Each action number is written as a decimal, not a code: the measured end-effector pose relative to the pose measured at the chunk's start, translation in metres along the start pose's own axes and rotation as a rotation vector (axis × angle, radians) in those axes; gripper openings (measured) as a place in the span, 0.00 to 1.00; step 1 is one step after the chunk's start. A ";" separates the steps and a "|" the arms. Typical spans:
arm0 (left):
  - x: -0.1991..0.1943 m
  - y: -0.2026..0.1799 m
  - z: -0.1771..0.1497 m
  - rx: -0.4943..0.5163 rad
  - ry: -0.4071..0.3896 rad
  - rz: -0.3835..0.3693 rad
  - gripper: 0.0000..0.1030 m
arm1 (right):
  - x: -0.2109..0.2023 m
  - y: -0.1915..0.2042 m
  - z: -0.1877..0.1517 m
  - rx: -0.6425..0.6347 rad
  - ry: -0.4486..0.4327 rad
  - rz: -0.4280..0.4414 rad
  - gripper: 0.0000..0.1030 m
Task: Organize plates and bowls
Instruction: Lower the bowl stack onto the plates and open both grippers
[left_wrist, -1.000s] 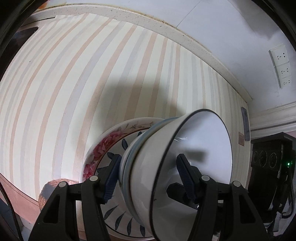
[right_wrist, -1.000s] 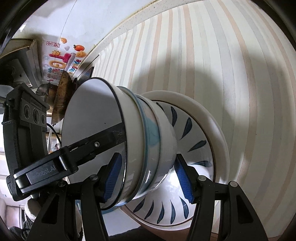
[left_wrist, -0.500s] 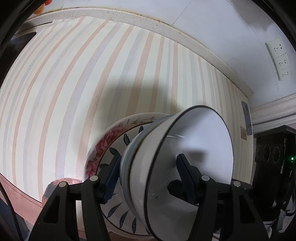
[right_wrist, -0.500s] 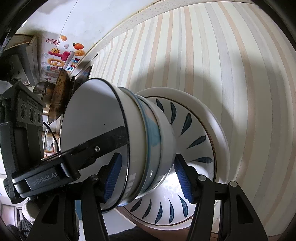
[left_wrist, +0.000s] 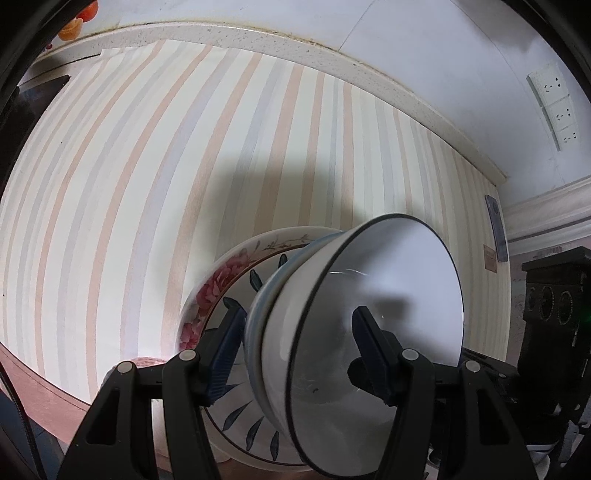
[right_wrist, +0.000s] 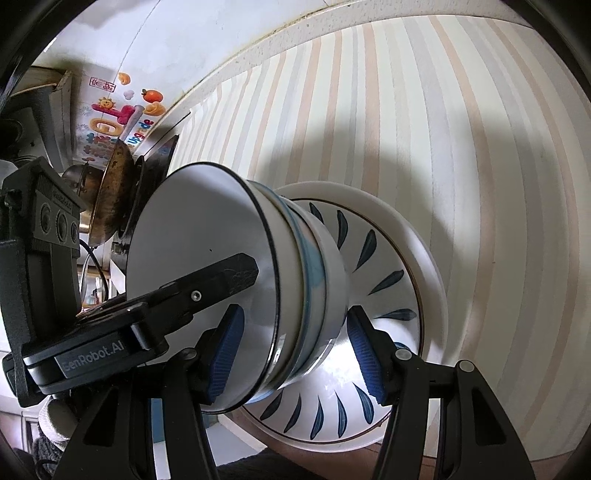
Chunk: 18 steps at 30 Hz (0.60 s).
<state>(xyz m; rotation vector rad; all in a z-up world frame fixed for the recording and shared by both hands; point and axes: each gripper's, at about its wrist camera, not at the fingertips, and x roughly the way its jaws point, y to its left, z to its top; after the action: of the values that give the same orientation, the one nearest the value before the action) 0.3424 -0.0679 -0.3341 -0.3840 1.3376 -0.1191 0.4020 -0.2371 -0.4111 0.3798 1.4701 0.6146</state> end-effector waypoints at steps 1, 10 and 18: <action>-0.001 0.000 -0.001 0.001 0.000 0.003 0.57 | -0.001 0.000 0.000 -0.001 -0.002 -0.004 0.60; -0.026 -0.004 -0.009 0.032 -0.046 0.058 0.57 | -0.016 0.007 -0.007 -0.001 -0.032 -0.064 0.62; -0.052 -0.006 -0.020 0.062 -0.089 0.081 0.69 | -0.044 0.016 -0.020 0.017 -0.096 -0.135 0.86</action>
<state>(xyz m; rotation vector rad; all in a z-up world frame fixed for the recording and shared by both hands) 0.3117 -0.0623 -0.2876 -0.2786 1.2570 -0.0748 0.3801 -0.2537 -0.3678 0.3161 1.3970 0.4704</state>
